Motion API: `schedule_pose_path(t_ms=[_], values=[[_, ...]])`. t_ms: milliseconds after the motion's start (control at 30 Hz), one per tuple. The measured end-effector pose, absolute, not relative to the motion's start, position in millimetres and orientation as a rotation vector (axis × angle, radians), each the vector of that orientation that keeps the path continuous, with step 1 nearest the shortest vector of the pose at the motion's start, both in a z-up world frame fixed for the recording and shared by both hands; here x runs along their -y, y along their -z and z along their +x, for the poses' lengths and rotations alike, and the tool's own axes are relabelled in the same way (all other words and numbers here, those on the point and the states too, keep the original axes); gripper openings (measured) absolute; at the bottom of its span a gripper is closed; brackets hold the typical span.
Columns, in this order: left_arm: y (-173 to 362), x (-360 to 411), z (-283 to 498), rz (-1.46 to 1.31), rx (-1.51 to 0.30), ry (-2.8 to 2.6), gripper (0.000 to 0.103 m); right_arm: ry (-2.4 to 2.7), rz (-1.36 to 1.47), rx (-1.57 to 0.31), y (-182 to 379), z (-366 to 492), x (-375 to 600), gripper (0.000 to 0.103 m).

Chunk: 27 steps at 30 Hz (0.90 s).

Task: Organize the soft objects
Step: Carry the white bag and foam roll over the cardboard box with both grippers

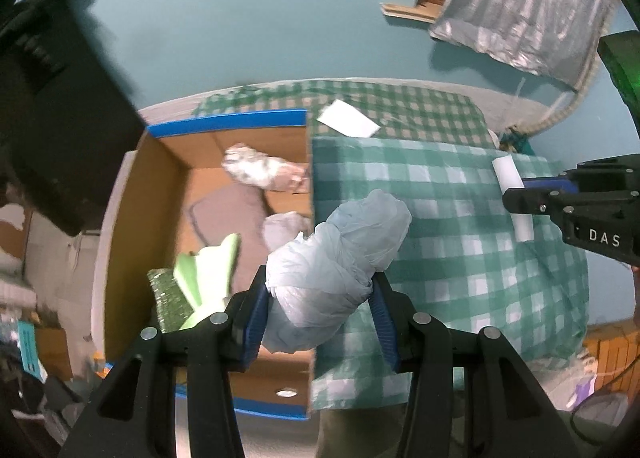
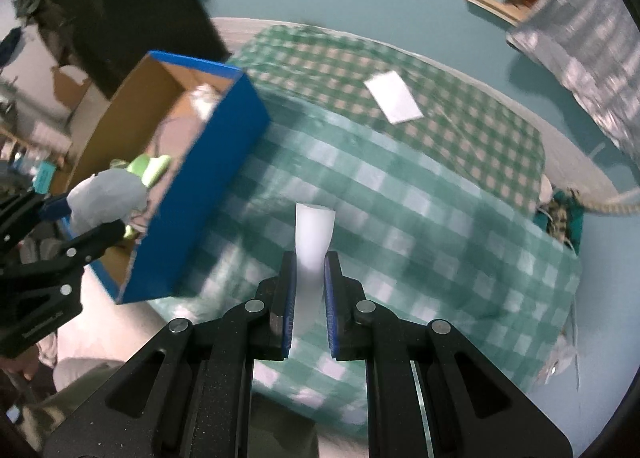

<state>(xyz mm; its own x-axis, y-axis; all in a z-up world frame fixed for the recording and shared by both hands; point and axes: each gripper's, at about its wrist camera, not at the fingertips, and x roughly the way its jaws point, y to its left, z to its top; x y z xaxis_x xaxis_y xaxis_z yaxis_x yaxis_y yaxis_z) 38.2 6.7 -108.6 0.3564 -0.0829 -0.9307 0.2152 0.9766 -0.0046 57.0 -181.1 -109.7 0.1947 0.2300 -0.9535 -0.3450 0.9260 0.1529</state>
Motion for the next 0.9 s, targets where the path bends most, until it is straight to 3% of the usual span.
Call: schedule_pose_path(t_ms=[900], values=[[122.0,-132.9,42.5,-0.027,-1.217,-0.117,0.048,-0.708,-0.244,-1.272,103.4,68.6,7.8,0.011]])
